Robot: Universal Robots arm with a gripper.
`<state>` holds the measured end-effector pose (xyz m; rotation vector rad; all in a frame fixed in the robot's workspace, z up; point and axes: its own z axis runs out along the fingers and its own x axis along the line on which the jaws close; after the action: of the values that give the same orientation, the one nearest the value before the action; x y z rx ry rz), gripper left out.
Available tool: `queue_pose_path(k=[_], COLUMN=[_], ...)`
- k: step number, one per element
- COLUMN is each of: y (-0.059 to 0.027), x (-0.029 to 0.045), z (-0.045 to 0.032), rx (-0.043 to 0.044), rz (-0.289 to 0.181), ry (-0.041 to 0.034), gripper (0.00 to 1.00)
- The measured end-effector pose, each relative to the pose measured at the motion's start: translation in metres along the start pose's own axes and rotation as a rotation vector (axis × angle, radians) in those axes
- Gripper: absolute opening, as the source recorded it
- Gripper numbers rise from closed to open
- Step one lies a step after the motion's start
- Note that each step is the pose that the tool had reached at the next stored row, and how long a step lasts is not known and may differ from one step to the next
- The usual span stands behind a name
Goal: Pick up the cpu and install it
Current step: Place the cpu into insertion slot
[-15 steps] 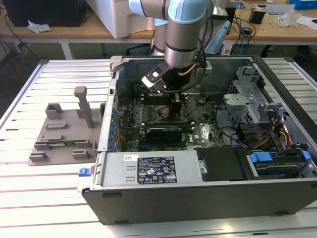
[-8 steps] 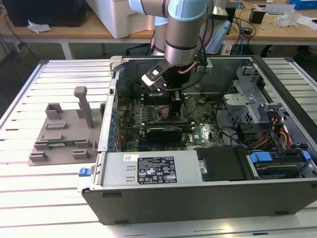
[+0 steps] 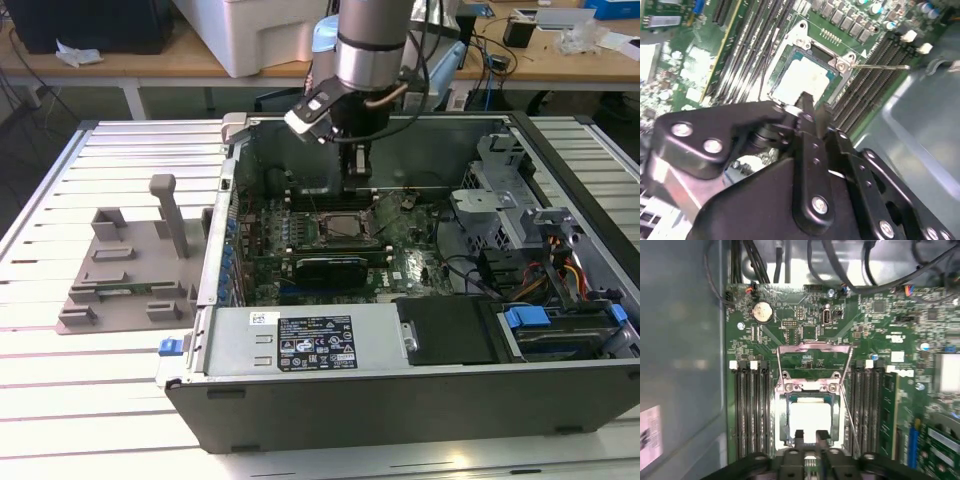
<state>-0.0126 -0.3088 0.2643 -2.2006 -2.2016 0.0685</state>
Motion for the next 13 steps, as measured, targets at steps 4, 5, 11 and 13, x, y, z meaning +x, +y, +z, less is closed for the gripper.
queue_pose_path(k=[4, 5, 11, 13], y=[-0.0012, -0.0015, -0.0026, -0.0026], x=[0.0005, 0.0006, 0.0006, 0.0006], z=[-0.0250, -0.0299, -0.0521, -0.0522], rx=[-0.0001, -0.0002, -0.0002, -0.0001], rz=[0.000, 0.000, 0.000, 0.000], ry=[-0.0015, -0.0016, -0.0016, -0.0017], gripper=[0.11, 0.11, 0.11, 0.11])
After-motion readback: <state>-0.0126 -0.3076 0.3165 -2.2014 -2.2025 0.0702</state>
